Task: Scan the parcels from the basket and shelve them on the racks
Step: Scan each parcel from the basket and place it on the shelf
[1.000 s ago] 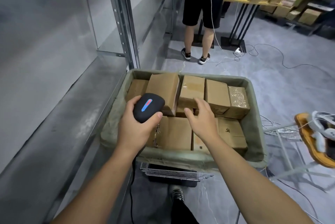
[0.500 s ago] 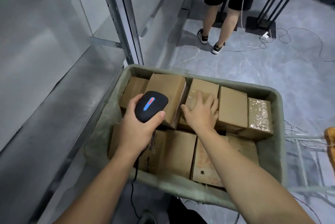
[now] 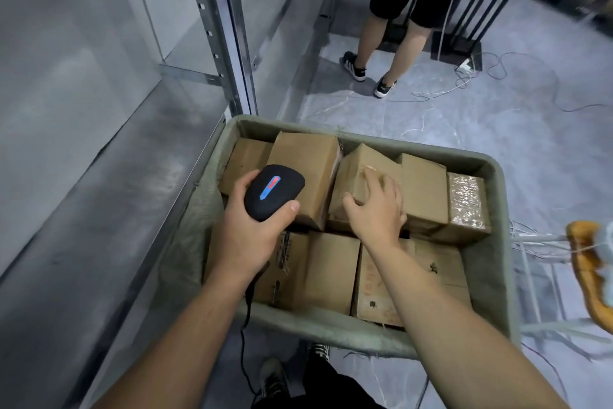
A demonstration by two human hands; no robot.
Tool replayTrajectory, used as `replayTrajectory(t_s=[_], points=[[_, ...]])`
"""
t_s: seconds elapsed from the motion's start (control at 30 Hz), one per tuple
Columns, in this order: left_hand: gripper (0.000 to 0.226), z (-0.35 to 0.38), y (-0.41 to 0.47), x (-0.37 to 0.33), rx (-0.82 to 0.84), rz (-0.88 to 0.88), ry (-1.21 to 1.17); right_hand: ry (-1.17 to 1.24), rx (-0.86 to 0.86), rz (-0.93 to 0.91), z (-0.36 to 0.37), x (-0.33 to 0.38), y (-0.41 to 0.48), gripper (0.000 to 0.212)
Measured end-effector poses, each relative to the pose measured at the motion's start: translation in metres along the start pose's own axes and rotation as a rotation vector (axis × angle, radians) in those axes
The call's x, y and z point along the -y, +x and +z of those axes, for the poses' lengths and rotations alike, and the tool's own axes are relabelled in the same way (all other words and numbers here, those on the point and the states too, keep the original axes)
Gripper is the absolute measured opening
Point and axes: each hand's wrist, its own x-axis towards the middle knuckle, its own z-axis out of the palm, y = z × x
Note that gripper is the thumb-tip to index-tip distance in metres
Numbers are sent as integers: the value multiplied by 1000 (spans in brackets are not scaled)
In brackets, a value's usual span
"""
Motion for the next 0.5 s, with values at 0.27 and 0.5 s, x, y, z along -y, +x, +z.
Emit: replayTrajectory(t_s=[0.27, 0.5], points=[[63, -16, -29, 7, 66, 37, -71, 372, -37, -26, -17, -26, -72, 55], [62, -25, -49, 15, 58, 38, -68, 475, 67, 11, -19, -56, -105, 53]])
